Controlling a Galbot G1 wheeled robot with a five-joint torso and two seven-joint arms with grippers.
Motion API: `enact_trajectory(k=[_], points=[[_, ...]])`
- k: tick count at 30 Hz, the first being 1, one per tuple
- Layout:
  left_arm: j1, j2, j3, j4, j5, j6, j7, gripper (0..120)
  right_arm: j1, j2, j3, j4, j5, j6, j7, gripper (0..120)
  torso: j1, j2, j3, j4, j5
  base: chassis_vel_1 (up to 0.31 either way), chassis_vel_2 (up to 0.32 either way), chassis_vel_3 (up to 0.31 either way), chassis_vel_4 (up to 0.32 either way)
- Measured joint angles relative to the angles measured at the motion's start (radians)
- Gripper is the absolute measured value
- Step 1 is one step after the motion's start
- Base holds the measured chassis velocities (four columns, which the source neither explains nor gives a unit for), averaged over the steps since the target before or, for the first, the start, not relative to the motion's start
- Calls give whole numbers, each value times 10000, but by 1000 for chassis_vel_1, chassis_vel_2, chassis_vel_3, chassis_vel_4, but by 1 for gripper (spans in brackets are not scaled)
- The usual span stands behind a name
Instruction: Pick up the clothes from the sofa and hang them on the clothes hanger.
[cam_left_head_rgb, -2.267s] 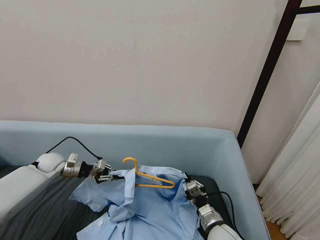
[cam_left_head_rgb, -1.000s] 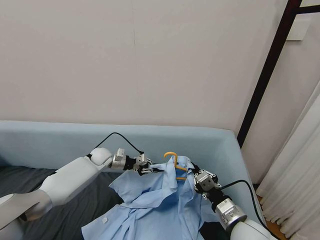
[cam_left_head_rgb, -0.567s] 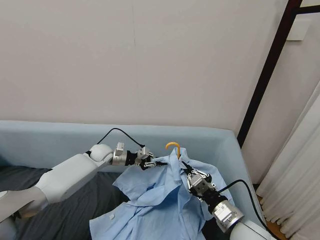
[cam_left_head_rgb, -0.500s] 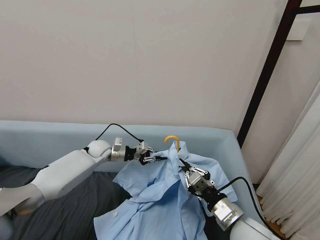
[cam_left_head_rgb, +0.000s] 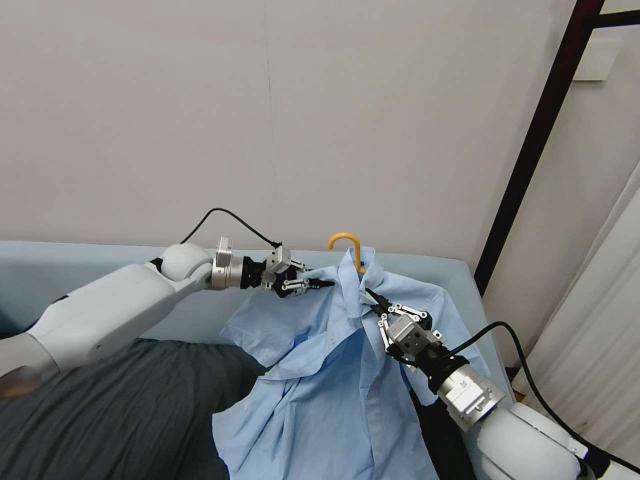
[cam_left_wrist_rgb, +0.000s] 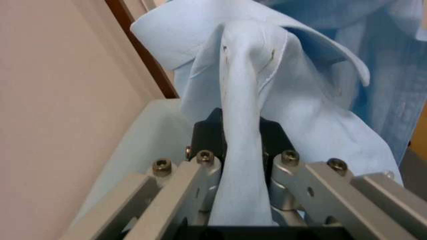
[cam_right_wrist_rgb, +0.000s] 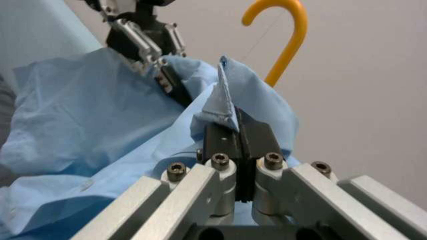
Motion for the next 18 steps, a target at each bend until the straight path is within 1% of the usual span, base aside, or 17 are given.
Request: enact_trajectory(k=[3, 8, 12, 18], points=[[-484, 85, 179, -72, -236, 25, -12, 8, 255, -295, 62, 264, 375, -191, -21, 0, 0, 0, 0, 2, -1, 0, 0, 0, 0], [-889, 207, 291, -400, -529, 151, -60, 8, 778, -443, 99, 318, 823, -452, 92, 0, 0, 1, -1, -1, 1, 0, 0, 0, 0], [-968, 368, 383, -710, -556, 200, -117, 8, 1135, -398, 35, 151, 898, -610, 142, 0, 0, 0, 0, 3, -1, 0, 0, 0, 0], [-765, 423, 251, -861, -564, 233, -279, 8, 853, -471, 42, 381, 946, -716, -223, 0, 0, 1, 0, 2, -2, 0, 0, 0, 0]])
